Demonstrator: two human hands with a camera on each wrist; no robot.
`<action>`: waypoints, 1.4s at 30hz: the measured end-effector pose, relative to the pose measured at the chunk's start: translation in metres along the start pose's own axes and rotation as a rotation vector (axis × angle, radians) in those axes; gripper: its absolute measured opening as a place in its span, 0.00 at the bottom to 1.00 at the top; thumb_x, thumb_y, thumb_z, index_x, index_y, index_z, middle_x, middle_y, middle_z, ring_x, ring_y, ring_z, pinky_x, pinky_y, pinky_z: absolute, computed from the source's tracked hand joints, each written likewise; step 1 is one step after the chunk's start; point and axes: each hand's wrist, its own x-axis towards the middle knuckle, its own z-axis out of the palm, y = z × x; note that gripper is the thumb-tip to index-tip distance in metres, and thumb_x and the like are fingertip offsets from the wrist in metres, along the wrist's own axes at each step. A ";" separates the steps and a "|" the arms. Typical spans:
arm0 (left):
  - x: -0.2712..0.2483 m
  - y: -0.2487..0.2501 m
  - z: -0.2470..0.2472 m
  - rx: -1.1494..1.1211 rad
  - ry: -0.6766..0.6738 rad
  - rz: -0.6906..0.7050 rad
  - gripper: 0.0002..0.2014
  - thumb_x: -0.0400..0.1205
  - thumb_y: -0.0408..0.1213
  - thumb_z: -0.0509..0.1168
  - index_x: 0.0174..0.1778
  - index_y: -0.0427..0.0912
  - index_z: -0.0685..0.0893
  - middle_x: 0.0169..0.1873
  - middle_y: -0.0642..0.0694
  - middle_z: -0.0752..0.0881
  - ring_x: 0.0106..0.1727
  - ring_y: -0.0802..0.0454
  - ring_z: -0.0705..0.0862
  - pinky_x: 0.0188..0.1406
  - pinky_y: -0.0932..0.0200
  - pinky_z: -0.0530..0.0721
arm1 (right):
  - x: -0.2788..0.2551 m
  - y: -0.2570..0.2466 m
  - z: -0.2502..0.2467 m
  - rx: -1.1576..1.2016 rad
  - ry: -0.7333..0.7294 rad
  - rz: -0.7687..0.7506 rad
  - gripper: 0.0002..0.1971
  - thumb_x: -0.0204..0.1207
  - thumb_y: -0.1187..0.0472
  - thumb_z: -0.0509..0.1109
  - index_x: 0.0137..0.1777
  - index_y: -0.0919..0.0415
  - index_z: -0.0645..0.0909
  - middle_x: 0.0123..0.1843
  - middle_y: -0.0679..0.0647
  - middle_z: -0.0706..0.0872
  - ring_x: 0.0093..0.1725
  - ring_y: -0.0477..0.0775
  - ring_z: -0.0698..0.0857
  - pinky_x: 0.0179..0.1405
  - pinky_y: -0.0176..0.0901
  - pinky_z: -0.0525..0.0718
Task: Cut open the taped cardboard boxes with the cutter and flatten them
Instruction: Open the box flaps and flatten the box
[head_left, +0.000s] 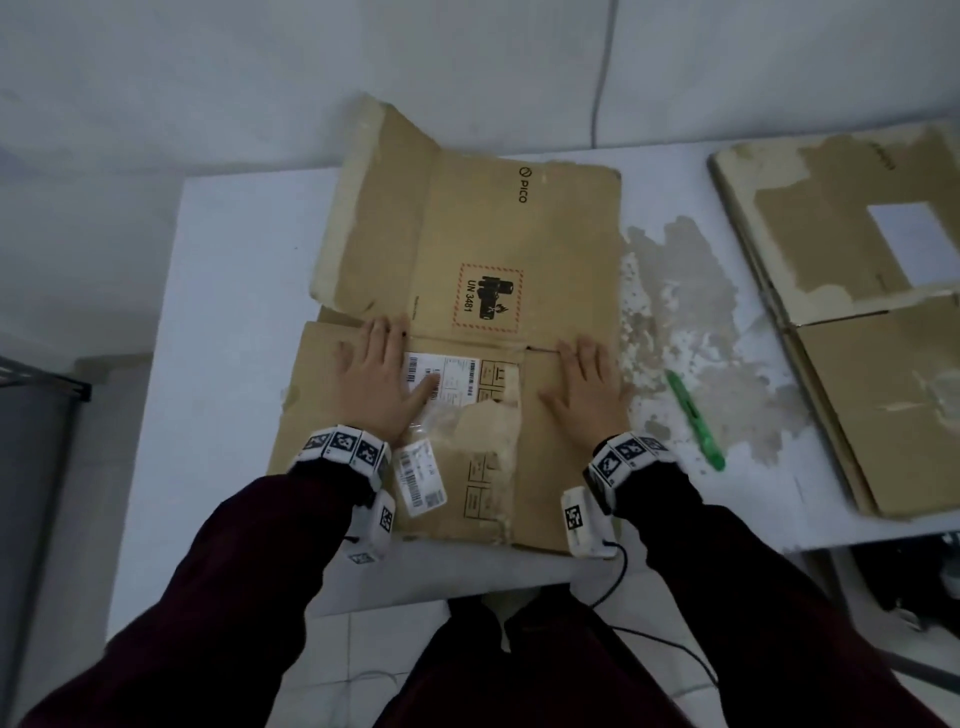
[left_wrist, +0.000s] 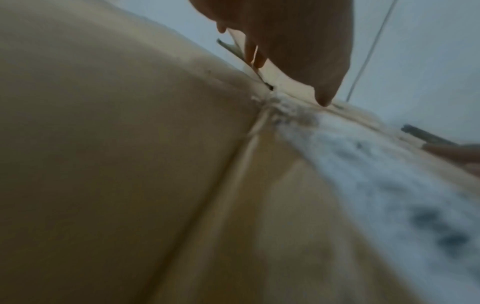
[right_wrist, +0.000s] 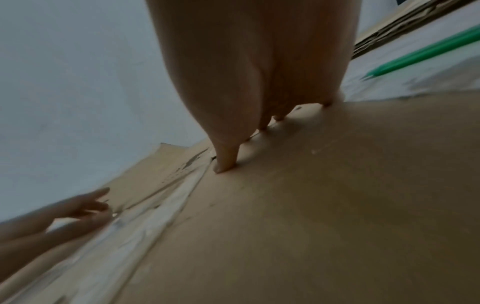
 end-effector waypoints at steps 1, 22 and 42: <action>0.003 0.004 -0.004 -0.038 0.034 -0.013 0.42 0.81 0.66 0.49 0.85 0.41 0.49 0.83 0.40 0.58 0.83 0.43 0.56 0.79 0.40 0.48 | -0.002 0.003 0.002 0.005 -0.004 0.002 0.37 0.82 0.41 0.55 0.84 0.49 0.40 0.85 0.50 0.34 0.84 0.55 0.36 0.76 0.77 0.44; 0.009 -0.068 -0.017 -0.750 -0.054 -0.762 0.26 0.83 0.49 0.59 0.66 0.29 0.76 0.64 0.31 0.81 0.64 0.34 0.79 0.60 0.48 0.75 | -0.002 0.014 -0.019 0.788 0.234 0.527 0.21 0.86 0.59 0.52 0.76 0.68 0.63 0.72 0.67 0.74 0.69 0.67 0.75 0.59 0.48 0.73; 0.026 0.193 -0.064 -1.169 0.287 -0.303 0.09 0.84 0.38 0.61 0.39 0.41 0.73 0.31 0.50 0.72 0.37 0.50 0.71 0.42 0.59 0.66 | -0.025 0.253 -0.182 0.757 0.780 0.315 0.16 0.79 0.60 0.65 0.65 0.64 0.74 0.36 0.43 0.72 0.45 0.51 0.76 0.34 0.21 0.71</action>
